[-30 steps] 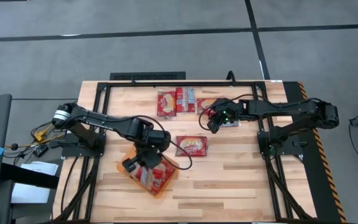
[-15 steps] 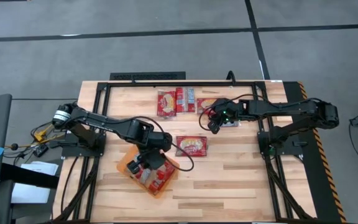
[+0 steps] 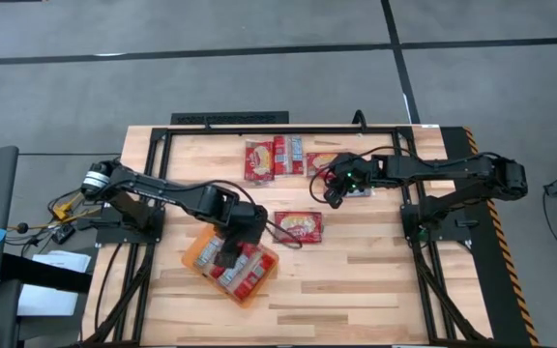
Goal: Sort popcorn bags into baskets
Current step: Put the popcorn bag into the orange bin
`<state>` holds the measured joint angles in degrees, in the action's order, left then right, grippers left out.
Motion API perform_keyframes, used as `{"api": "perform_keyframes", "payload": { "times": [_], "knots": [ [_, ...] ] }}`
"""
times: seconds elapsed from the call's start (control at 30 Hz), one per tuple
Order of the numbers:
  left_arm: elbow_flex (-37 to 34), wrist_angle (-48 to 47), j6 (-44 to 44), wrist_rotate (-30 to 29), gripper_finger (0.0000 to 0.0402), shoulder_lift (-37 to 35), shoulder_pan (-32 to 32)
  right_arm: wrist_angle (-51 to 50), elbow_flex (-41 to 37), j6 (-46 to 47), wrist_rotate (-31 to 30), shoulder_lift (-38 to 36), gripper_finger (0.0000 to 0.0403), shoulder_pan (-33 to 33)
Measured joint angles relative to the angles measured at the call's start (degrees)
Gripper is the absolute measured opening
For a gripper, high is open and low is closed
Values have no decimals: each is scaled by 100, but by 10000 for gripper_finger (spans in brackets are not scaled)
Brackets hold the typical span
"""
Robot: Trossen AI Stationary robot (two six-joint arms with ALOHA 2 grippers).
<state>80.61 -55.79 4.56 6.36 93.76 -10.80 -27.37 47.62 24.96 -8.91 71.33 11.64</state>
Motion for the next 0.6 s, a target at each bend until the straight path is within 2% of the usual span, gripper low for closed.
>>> {"api": "perform_keyframes", "payload": {
  "times": [0.1, 0.27, 0.4, 0.6],
  "knots": [
    [-268, 205, 918, -228, 184, -45, 87, -96, 0, 135, 0, 4, 113, 0],
    [-797, 1818, 2142, -418, 175, -291, 391, -599, 0, 1148, 99, 31, 113, -48],
    [-851, 2717, 2856, -560, 180, -299, 902, -992, -2, 1589, 148, 33, 113, -325],
    [-847, 2894, 3458, -491, 208, -154, 1459, -548, -388, 2485, 72, 32, 113, -851]
  ]
}}
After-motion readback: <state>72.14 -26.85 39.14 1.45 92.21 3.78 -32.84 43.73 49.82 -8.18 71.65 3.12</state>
